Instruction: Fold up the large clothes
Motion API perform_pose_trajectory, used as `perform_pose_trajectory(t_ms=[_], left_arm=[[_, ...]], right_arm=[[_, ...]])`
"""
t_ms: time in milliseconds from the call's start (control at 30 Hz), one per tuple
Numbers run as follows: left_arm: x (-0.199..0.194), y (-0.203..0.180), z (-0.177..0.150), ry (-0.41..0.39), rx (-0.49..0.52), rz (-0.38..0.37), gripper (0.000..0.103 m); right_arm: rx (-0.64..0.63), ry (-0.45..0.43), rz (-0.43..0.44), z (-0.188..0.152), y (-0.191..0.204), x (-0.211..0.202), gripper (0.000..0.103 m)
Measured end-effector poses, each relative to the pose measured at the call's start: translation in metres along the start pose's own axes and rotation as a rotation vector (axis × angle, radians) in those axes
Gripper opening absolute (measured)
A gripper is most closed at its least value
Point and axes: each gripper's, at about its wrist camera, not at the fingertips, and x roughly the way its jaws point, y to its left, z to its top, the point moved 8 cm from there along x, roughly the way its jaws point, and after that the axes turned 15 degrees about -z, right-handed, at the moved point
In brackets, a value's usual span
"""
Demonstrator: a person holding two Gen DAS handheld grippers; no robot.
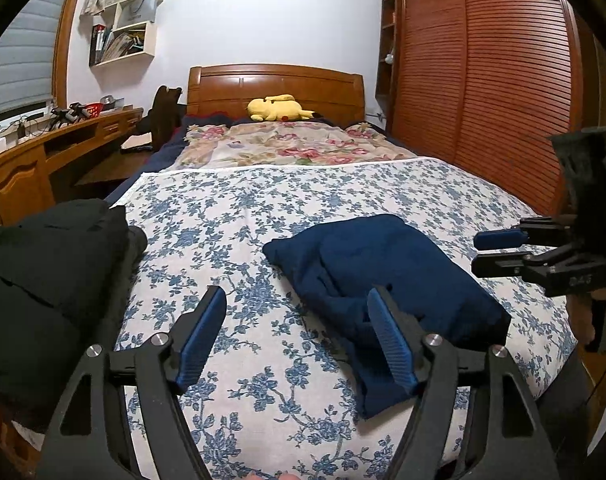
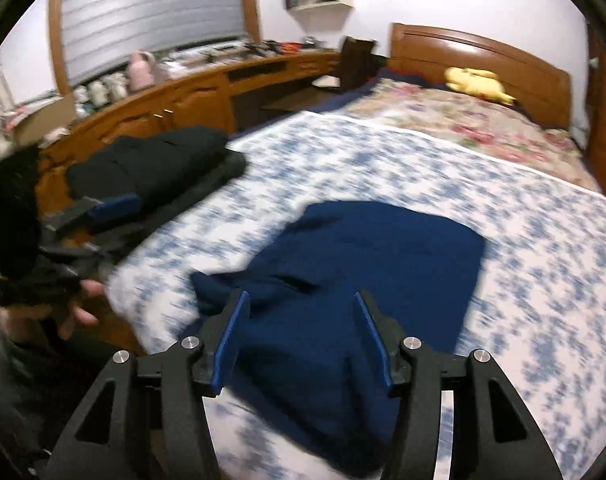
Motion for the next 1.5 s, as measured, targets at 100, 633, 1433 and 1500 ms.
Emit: perform_pose_trajectory(t_ms=[100,633,1433,1500], left_arm=[[0.003,-0.007,0.000,0.006,0.011,-0.011,0.075],[0.060,-0.040,-0.036,0.191,0.047,-0.068,0.076],[0.062,-0.019,-0.058,0.282,-0.048,0.008,0.099],[0.052,-0.026,-0.060,0.261,-0.043,0.001,0.099]], right_arm=[[0.002,0.059,-0.077,-0.021,-0.018,0.018,0.056],[0.029,0.157,-0.055,-0.081,-0.017,0.067,0.056],[0.057,0.090,0.003,-0.076,-0.035,0.045,0.056],[0.051,0.069,-0.016,-0.069,-0.046,0.043,0.056]])
